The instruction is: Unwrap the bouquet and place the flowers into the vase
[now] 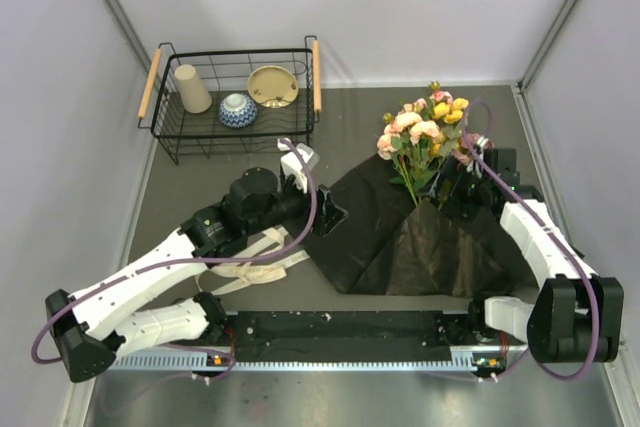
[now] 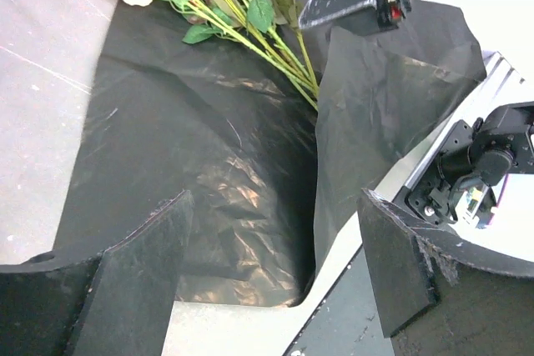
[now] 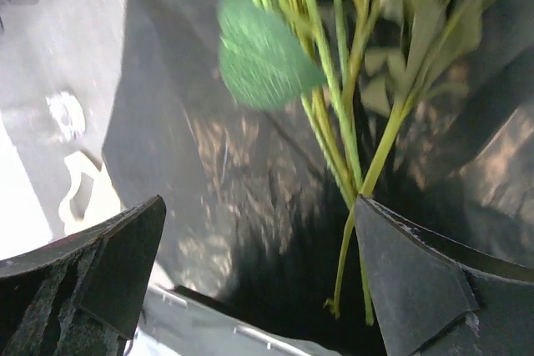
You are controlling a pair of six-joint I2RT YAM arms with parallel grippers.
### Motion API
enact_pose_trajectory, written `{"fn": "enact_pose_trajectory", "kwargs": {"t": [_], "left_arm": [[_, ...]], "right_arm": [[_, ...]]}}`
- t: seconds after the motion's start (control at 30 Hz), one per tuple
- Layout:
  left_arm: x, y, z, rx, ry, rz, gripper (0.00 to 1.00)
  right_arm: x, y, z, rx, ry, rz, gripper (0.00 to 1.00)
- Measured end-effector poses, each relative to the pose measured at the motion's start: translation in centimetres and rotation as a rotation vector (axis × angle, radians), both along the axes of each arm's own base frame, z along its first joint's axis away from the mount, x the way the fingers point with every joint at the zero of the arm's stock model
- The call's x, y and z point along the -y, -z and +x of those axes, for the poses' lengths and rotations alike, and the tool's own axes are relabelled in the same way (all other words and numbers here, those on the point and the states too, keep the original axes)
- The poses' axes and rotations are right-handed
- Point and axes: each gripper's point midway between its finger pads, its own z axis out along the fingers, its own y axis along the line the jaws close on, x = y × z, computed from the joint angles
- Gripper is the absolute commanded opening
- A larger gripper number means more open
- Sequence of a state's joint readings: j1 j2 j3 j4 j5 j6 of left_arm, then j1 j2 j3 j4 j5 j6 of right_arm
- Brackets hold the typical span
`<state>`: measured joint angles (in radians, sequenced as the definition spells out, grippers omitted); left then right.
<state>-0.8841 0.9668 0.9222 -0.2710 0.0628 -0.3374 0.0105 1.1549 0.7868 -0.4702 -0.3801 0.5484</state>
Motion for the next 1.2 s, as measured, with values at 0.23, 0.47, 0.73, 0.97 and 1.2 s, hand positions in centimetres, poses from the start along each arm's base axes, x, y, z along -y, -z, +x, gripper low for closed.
{"fn": "enact_pose_trajectory", "kwargs": {"t": [0.23,0.47,0.73,0.97,1.2], "left_arm": [[1.8,2.6,-0.1,-0.074,0.063,0.052,0.85],[5.4,7.0,0.5,-0.204,0.159,0.124,0.82],[7.8,14.6,1.3,-0.384,0.182,0.240,0.73],[8.6,20.0,2.8,-0.467,0.126,0.342,0.72],[8.1,23.2,4.4,-0.487,0.039,0.427,0.72]], "right_arm": [[-3.1,3.3,-7.5,-0.165,-0.103,0.155,0.95],[-7.1,0.5,-14.5,-0.125,-0.221,0.319,0.94],[-7.0,1.3,-17.9,-0.203,-0.143,0.395,0.94],[-3.4,1.6,-13.8,-0.200,0.023,0.128,0.92],[0.7,2.7,-8.1,-0.132,0.119,-0.161,0.67]]}}
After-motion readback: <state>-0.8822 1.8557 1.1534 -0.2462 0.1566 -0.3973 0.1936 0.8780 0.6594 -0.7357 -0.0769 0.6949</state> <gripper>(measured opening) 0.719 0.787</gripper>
